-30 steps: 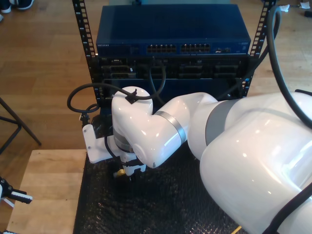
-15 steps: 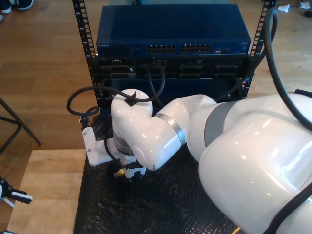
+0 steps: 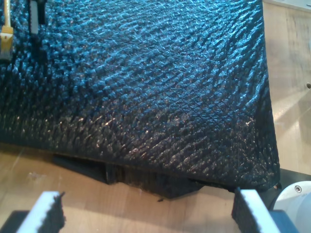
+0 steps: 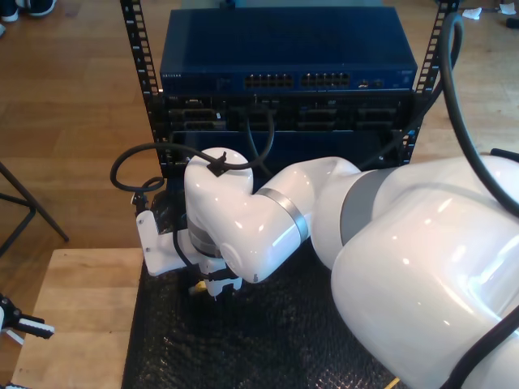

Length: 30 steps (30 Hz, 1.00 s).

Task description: Grab the cable and plug it in

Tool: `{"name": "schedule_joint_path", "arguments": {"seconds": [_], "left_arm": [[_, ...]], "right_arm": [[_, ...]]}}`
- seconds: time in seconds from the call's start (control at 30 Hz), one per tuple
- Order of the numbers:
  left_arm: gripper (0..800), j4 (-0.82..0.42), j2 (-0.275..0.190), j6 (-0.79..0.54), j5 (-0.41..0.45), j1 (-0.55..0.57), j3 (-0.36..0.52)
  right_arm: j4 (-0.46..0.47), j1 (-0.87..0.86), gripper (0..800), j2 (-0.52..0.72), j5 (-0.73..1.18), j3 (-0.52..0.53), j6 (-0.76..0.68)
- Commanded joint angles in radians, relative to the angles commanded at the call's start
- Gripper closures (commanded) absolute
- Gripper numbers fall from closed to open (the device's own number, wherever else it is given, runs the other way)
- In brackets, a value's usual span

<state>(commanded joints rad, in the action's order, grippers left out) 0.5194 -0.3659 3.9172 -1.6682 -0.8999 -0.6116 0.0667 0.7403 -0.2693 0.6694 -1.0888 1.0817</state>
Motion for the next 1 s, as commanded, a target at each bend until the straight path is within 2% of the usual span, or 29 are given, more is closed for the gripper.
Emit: {"name": "schedule_joint_path", "arguments": {"seconds": [0.37,1.0], "left_arm": [[0,0.000,0.000,0.000,0.000,0.000,0.000],[0,0.000,0.002,0.000,0.000,0.002,0.000]], "right_arm": [[0.000,0.005,506,0.000,-0.035,0.014,0.000],[0.002,0.005,693,-0.012,-0.077,0.029,0.000]]}}
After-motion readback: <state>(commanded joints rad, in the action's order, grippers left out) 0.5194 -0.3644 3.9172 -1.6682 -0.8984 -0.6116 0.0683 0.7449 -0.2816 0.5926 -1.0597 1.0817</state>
